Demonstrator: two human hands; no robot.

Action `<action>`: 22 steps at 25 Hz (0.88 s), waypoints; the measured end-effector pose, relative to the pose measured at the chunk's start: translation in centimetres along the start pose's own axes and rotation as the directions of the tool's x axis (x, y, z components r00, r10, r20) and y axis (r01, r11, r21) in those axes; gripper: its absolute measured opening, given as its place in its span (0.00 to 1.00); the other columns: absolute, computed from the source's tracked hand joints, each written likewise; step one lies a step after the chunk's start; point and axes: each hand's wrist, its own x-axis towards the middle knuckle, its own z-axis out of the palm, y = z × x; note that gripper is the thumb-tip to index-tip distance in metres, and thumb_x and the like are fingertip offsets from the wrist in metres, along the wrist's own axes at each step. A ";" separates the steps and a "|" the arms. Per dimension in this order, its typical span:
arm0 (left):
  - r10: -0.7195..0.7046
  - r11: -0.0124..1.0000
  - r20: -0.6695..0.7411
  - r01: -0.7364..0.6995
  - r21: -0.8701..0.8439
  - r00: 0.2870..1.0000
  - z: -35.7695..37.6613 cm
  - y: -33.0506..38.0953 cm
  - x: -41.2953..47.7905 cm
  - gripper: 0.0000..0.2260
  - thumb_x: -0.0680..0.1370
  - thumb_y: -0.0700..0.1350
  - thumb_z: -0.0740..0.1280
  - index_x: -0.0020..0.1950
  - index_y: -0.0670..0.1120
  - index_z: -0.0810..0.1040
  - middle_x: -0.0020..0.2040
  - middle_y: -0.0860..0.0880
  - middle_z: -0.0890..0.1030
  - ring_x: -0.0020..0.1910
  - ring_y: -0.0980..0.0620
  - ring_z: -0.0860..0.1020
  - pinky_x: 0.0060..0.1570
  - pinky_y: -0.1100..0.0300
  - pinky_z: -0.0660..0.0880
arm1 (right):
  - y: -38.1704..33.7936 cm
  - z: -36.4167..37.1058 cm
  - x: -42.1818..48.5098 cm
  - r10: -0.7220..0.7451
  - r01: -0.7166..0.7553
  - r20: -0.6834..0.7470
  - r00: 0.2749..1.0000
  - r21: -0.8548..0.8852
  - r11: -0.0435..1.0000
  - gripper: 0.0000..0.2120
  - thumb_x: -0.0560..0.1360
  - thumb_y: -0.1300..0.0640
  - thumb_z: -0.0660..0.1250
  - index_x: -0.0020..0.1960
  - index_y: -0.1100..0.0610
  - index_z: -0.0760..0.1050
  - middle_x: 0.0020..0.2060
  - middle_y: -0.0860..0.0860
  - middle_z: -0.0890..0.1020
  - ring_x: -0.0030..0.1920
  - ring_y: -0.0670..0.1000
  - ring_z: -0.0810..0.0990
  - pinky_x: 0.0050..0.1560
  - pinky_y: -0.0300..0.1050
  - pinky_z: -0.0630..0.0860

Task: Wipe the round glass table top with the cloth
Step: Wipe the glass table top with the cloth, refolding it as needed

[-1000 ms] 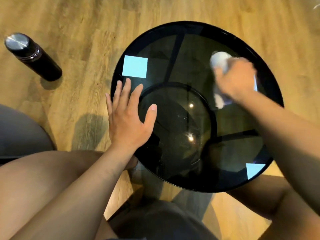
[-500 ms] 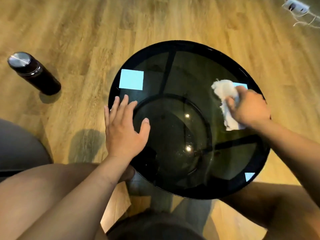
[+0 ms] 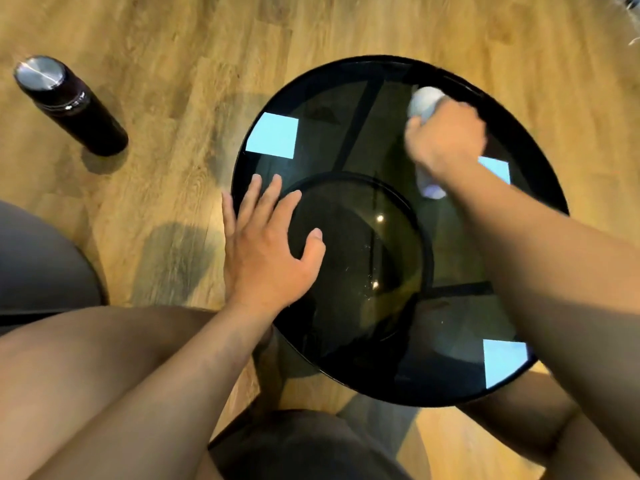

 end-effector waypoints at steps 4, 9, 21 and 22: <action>-0.017 0.996 -0.071 0.011 -0.088 0.997 0.0 0.3 -0.2 0.28 0.77 0.58 0.56 0.72 0.44 0.70 0.77 0.43 0.67 0.79 0.46 0.59 0.78 0.41 0.48 | -8.1 0.9 -6.4 -0.259 0.253 0.045 0.965 0.113 0.961 0.20 0.79 0.45 0.58 0.66 0.55 0.72 0.63 0.57 0.74 0.56 0.60 0.78 0.47 0.48 0.69; -0.031 0.986 -0.120 0.011 -0.164 0.992 0.1 0.1 -0.3 0.29 0.80 0.57 0.51 0.77 0.43 0.64 0.78 0.42 0.64 0.78 0.45 0.60 0.77 0.41 0.50 | -4.7 -0.2 -13.0 -0.576 0.537 0.204 0.791 0.219 0.815 0.22 0.79 0.42 0.59 0.69 0.49 0.69 0.57 0.54 0.74 0.51 0.59 0.79 0.46 0.49 0.74; -0.013 0.992 -0.086 0.002 -0.129 0.996 0.0 0.3 -0.2 0.27 0.79 0.58 0.53 0.74 0.45 0.68 0.76 0.44 0.67 0.78 0.46 0.60 0.78 0.41 0.47 | 19.0 -2.1 0.1 0.103 -0.097 0.043 0.994 -0.117 0.988 0.23 0.72 0.44 0.54 0.54 0.62 0.71 0.51 0.69 0.77 0.51 0.69 0.77 0.49 0.56 0.73; -0.010 0.992 -0.085 0.000 -0.127 0.996 0.0 0.3 -0.2 0.27 0.79 0.58 0.54 0.74 0.45 0.68 0.76 0.44 0.67 0.78 0.46 0.60 0.78 0.41 0.47 | 17.0 -1.9 0.9 0.057 -0.049 0.067 0.996 -0.114 0.992 0.23 0.73 0.45 0.56 0.56 0.62 0.71 0.53 0.69 0.77 0.53 0.70 0.77 0.51 0.57 0.73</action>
